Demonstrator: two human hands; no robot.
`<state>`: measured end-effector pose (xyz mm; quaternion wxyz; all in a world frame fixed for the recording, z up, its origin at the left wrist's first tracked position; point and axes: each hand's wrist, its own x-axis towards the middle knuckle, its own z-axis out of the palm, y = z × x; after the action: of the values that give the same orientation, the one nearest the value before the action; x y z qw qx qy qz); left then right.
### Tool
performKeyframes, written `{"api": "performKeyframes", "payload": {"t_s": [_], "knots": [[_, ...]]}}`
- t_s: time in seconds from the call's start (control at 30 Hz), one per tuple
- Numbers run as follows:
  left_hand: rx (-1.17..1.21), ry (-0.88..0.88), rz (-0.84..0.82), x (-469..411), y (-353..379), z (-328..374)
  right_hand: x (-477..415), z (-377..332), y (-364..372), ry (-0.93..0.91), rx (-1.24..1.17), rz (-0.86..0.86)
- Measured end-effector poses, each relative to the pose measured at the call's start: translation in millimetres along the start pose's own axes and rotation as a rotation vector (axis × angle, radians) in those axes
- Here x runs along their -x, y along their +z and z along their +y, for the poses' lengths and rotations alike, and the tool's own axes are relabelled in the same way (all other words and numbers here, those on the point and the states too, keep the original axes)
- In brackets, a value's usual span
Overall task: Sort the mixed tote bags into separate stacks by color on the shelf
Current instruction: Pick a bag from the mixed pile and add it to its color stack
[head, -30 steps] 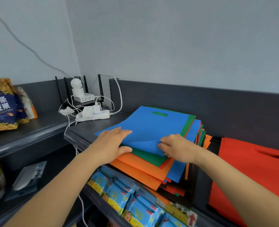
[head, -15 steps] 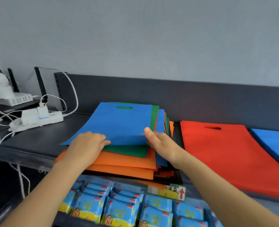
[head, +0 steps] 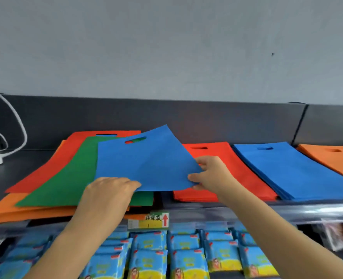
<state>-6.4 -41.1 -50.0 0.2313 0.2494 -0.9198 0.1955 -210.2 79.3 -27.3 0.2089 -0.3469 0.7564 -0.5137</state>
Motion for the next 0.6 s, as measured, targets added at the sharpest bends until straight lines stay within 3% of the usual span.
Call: {"api": "performKeyframes", "payload": {"t_s": [0.27, 0.4, 0.6], "knots": [[0.111, 0.098, 0.092, -44, -9, 121, 36, 68, -142, -0.077, 0.092, 0.310], [0.213, 0.139, 0.158, -68, -9, 207, 47, 109, -225, -0.069, 0.111, 0.392], [0.328, 0.150, 0.115, -101, -17, 313, 45, 152, -319, -0.068, 0.149, 0.445]]}}
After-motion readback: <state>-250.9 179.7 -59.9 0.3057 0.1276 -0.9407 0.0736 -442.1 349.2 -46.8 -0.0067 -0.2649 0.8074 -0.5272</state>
